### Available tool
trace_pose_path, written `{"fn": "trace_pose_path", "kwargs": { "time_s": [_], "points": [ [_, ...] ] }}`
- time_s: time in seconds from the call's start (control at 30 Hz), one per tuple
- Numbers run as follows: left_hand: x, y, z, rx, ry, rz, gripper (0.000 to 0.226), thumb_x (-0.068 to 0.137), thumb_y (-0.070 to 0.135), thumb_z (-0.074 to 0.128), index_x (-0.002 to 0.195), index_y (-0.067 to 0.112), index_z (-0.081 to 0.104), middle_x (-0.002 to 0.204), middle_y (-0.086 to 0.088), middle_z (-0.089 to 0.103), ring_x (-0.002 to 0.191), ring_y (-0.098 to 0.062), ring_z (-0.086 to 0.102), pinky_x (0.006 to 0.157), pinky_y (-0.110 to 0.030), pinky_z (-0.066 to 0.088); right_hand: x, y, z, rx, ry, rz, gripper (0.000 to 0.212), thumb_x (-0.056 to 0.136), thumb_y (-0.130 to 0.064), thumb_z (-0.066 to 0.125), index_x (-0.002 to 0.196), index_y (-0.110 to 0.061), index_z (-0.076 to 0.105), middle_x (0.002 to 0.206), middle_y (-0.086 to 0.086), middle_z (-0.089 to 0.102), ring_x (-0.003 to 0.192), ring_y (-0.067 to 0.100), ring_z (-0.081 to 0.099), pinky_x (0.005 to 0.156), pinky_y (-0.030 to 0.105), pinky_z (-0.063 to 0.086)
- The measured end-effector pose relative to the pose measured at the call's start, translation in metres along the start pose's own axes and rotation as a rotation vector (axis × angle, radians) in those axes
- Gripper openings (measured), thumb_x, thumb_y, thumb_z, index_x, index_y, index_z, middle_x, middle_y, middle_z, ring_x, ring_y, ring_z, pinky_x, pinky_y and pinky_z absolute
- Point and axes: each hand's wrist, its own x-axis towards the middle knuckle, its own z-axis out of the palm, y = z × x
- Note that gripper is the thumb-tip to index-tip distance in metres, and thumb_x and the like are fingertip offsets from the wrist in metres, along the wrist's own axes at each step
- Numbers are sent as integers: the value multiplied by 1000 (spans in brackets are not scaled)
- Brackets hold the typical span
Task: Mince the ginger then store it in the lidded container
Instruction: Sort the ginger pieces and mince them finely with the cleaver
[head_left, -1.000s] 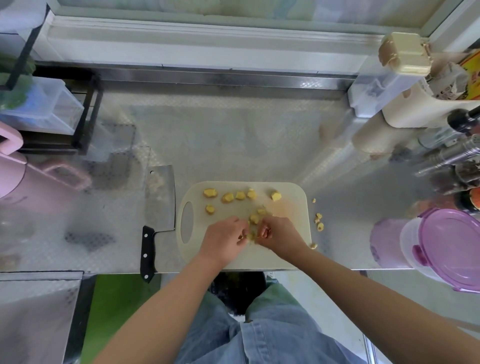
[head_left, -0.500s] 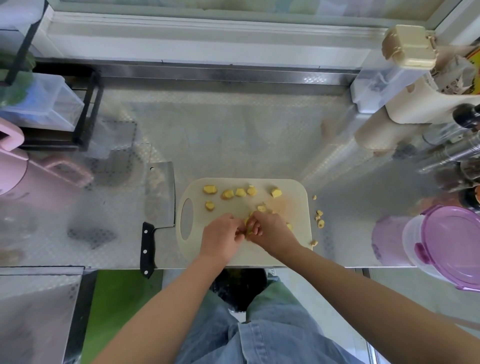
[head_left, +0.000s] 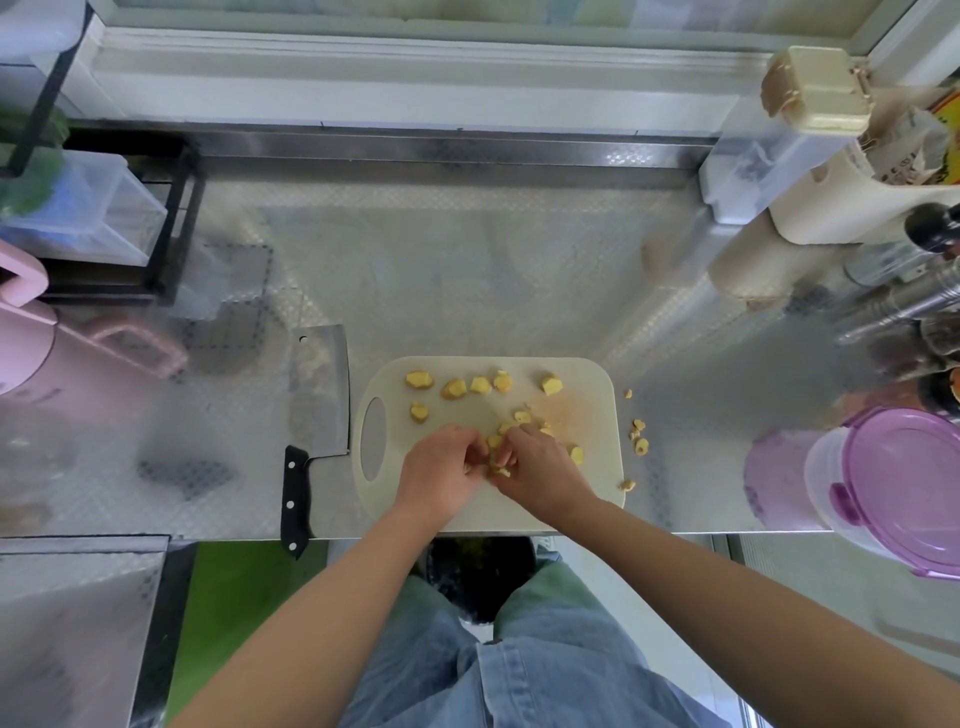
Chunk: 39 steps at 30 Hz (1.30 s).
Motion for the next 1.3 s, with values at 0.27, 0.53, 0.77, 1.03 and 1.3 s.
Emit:
{"fn": "trace_pose_path", "kwargs": {
  "time_s": [0.27,0.53,0.77,1.03,1.3],
  "points": [
    [-3,-2,-4,10,-7,82,12,83,26,67,94,23,67,85,10,58,79,-13,55,69,-27,44,-1,10,-11,-78,41,-67,16,83,-30,66,85,-20,53,85,-7,54,75,18,54,67,35,49],
    [-1,4,0,39,-45,100,11,86,29,65,94,27,73,90,4,59,81,-17,56,68,-29,44,-3,9,-10,-65,5,-12,28,82,-29,73,96,-14,53,89,4,66,83,27,59,62,31,36],
    [2,5,2,11,-28,105,17,88,30,64,101,26,73,92,5,60,82,-15,57,68,-25,41,0,15,-11,91,-6,-18,24,75,-19,80,87,-10,60,71,-9,56,65,12,51,62,25,40],
    [9,-2,-14,-294,20,23,16,84,26,71,99,24,71,91,8,65,77,-10,60,74,-28,48,12,-4,-40,544,0,147,18,76,1,76,83,-5,61,68,12,66,56,15,64,58,27,57],
    [10,-17,-28,-585,-16,-19,11,81,18,75,82,29,74,77,9,72,71,-8,60,69,-32,51,24,-14,-51,645,-234,193,30,76,-1,78,98,5,58,73,11,70,62,20,67,63,30,59]
  ]
}}
